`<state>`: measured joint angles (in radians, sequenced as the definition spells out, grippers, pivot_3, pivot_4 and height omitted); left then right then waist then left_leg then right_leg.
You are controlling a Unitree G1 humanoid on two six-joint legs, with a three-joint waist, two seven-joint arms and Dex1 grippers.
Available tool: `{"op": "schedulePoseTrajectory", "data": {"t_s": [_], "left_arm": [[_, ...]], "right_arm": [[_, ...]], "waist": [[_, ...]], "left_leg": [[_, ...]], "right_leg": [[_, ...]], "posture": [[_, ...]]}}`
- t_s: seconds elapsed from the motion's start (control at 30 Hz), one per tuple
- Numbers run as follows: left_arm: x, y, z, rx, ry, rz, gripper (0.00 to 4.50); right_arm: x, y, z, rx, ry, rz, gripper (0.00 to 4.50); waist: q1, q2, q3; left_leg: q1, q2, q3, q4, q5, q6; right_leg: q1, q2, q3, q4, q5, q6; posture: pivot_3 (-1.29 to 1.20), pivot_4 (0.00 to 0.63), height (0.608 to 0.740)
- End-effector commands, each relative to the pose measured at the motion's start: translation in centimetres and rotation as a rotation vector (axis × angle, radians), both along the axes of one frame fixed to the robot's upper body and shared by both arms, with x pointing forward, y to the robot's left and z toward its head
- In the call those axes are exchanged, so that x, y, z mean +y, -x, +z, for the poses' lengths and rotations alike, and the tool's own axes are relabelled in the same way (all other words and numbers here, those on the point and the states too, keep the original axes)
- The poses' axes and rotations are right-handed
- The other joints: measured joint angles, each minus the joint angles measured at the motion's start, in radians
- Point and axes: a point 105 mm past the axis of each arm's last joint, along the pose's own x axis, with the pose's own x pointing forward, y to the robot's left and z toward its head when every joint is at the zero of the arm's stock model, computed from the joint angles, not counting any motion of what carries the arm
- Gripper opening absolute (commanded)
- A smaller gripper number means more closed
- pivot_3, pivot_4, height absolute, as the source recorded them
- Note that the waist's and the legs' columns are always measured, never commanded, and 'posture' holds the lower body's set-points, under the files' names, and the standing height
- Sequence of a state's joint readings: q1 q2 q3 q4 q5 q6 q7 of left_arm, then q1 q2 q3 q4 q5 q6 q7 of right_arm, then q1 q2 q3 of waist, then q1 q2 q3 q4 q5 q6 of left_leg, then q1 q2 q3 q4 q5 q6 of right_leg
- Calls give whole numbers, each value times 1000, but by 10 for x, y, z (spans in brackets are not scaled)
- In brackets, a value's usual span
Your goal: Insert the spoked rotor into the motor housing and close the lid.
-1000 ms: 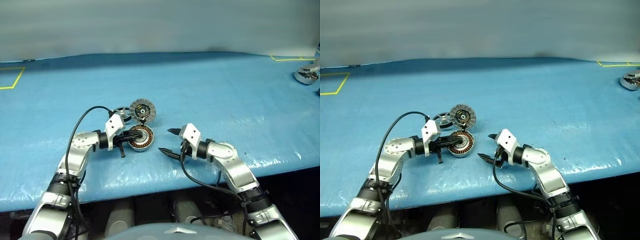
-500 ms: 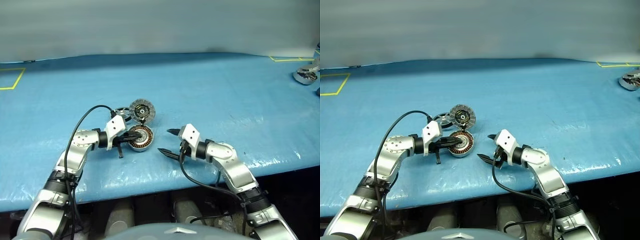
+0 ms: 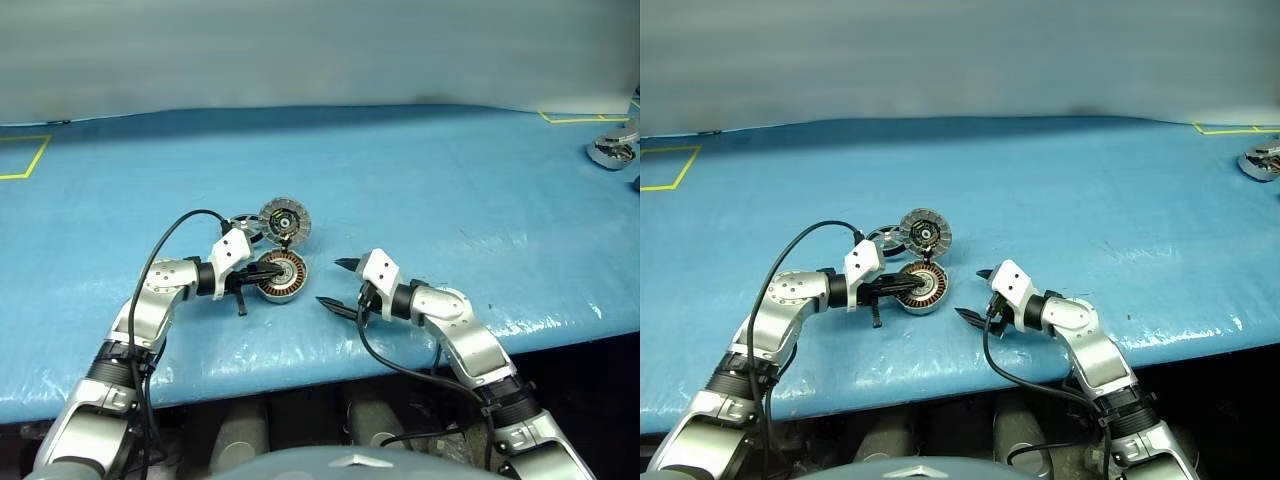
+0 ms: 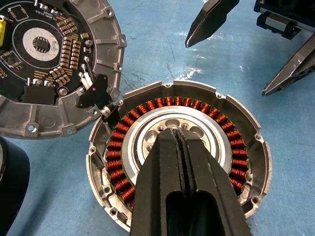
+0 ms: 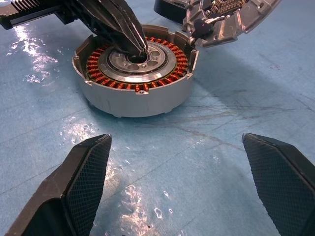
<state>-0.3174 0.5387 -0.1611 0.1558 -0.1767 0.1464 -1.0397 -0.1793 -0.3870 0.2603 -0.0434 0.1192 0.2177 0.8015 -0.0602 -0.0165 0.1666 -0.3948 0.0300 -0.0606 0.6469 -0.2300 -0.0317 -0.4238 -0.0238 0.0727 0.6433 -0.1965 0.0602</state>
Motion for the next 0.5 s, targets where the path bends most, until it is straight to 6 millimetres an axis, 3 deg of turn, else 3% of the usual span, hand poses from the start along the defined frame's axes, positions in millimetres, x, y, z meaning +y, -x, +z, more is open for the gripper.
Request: {"op": "schedulePoseTrajectory", "data": {"t_s": [0.03, 0.27, 0.5], "left_arm": [[8, -10, 21, -75, 27, 40, 59], [5, -11, 25, -87, 44, 33, 59], [-8, -10, 17, -61, 23, -21, 59]], "right_arm": [[3, -2, 8, -37, -12, 6, 4500], [4, -3, 9, -40, -8, 9, 4500], [3, -3, 8, -41, -3, 7, 4500]], "waist": [[0, 0, 0], [1, 0, 0], [1, 0, 0]], "left_leg": [[0, 0, 0, 0, 0, 0], [-1, 0, 0, 0, 0, 0], [-1, 0, 0, 0, 0, 0]], "right_leg": [[0, 0, 0, 0, 0, 0], [-1, 0, 0, 0, 0, 0], [0, 0, 0, 0, 0, 0]], "posture": [[0, 150, 740], [0, 150, 740], [0, 150, 740]]}}
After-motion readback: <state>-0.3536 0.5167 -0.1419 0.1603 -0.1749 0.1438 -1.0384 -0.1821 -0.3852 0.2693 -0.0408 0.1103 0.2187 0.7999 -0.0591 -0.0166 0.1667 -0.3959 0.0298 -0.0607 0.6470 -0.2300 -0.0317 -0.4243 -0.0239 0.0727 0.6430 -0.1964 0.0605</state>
